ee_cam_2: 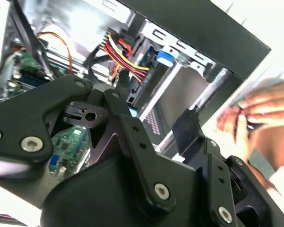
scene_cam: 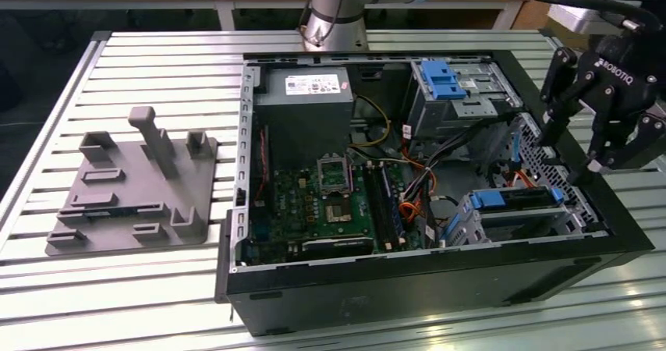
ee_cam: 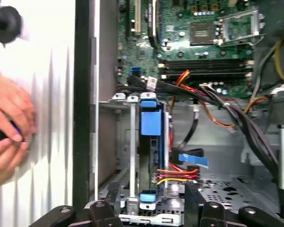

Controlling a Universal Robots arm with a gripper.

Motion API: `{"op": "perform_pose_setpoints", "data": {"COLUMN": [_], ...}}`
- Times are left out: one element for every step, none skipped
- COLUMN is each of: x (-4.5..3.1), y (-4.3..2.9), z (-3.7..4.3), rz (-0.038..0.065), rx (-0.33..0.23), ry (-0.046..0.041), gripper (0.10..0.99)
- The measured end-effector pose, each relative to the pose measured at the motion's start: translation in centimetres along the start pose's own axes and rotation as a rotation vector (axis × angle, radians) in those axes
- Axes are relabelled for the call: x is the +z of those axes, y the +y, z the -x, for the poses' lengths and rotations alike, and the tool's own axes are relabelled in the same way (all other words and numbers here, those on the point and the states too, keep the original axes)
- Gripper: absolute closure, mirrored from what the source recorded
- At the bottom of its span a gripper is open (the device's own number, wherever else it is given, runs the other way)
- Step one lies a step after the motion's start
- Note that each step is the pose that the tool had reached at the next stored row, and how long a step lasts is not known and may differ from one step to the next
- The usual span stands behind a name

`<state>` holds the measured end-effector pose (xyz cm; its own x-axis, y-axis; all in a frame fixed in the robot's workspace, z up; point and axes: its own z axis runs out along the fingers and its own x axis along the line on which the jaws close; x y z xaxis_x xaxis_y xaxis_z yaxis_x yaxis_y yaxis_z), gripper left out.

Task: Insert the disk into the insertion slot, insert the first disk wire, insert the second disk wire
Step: 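Insert the second disk wire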

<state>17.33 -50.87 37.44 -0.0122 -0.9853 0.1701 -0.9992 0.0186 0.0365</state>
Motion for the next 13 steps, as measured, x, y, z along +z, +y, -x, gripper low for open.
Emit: {"op": "perform_pose_setpoints", "data": {"x": [-0.06,-0.13,-0.2,-0.27,-0.34,-0.43,-0.49,-0.58,-0.66,-0.72,-0.77,-0.78,-0.77], "y": [0.0,0.01,0.02,0.02,0.03,0.04,0.05,0.06,0.07,0.08,0.08,0.09,0.17], "z": [0.34,0.72,1.13,1.54,1.99,2.44,2.89,3.34,3.79,4.21,4.61,5.0,5.31], "rz": [0.0,0.0,0.0,0.0,0.0,-0.001,-0.001,-0.001,-0.001,-0.001,-0.001,-0.001,-0.001], "rx": [0.0,0.001,0.001,0.001,0.002,0.002,0.002,0.002,0.003,0.003,0.003,0.004,0.004], "ry": [0.0115,0.0206,0.0284,0.0359,0.0427,0.0491,0.0541,0.0595,0.0654,0.0725,0.0818,0.0927,0.1036], "gripper": [0.439,0.439,0.439,0.439,0.439,0.439,0.451,0.518,0.518,0.518,0.584,0.584,0.647]}}
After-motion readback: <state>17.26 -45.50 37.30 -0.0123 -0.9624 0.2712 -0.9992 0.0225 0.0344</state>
